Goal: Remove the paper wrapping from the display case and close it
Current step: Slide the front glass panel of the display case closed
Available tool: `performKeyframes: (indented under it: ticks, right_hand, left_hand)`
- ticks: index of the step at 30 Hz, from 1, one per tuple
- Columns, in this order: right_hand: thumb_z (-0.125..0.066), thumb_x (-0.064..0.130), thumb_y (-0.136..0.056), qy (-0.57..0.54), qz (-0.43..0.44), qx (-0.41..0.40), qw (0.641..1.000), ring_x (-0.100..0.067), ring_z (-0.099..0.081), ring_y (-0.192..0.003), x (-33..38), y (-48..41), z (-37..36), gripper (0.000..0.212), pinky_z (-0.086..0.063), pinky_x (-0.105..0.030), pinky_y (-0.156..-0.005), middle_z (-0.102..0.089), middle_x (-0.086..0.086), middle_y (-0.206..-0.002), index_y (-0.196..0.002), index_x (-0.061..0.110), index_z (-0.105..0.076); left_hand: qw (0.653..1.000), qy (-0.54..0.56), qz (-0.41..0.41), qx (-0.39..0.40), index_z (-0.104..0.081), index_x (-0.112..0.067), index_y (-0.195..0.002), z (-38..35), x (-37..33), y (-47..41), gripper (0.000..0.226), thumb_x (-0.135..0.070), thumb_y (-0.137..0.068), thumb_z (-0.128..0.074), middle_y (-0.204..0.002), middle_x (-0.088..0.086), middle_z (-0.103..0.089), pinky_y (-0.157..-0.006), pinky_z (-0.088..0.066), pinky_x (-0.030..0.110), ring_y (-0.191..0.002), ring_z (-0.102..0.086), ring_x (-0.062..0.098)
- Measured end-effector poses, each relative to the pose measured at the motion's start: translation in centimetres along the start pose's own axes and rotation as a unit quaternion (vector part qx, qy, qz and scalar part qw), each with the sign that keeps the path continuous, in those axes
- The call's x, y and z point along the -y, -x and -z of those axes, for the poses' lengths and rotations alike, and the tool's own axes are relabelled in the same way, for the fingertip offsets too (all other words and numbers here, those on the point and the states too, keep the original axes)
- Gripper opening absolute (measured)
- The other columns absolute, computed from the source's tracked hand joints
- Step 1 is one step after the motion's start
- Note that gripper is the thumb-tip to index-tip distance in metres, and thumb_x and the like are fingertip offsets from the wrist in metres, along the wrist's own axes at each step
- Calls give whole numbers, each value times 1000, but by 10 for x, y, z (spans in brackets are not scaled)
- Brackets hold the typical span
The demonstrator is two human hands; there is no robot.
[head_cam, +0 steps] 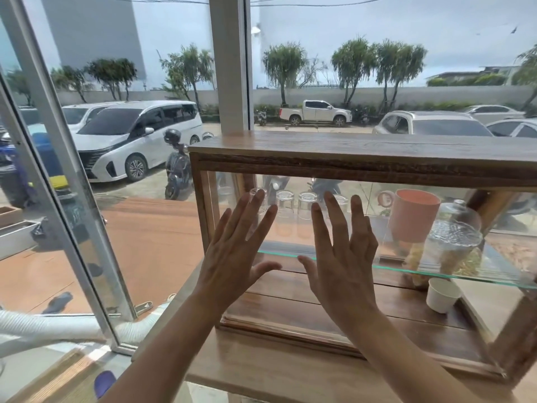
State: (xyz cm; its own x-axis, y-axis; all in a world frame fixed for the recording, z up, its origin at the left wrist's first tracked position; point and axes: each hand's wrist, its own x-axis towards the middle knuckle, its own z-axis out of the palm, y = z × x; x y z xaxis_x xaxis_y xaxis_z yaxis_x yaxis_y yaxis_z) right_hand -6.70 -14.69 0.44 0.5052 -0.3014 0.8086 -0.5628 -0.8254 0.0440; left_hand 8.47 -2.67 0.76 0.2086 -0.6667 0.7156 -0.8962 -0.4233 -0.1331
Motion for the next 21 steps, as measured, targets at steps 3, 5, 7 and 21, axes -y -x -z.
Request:
performKeyframes:
  ticks: [3,5,7,21]
  right_hand:
    - [-76,39,-75,-1,-3,11,1000,-39,-4,-151,3,-1,-1,97,-26,-56,-114,-8,-7,-163,-153,12,-25]
    - [-76,40,-76,2,-2,16,1000,-40,-4,-151,3,-1,-1,97,-25,-56,-114,-8,-7,-163,-153,12,-24]
    - [-76,42,-75,16,-7,17,1000,-38,-6,-151,4,0,1,97,-22,-56,-115,-11,-6,-164,-153,13,-24]
    - [-78,18,-71,-11,-43,54,998,-30,-7,-152,11,0,13,97,-26,-55,-104,-13,-1,-165,-152,22,-26]
  left_hand:
    - [1000,-8,3,2,-15,-19,-156,-1,4,1,108,-67,-74,-66,-166,9,-5,-123,-10,42,-153,2,24]
    - [1000,-6,3,3,-15,-18,-156,-1,5,2,108,-66,-74,-67,-166,9,-5,-123,-12,43,-153,1,24]
    - [1000,0,2,1,-16,-18,-156,0,5,2,108,-65,-73,-68,-166,9,-6,-123,-13,44,-153,0,25]
    - [1000,-1,7,4,-16,-18,-156,4,1,4,107,-62,-74,-69,-166,9,-5,-122,-15,45,-153,0,25]
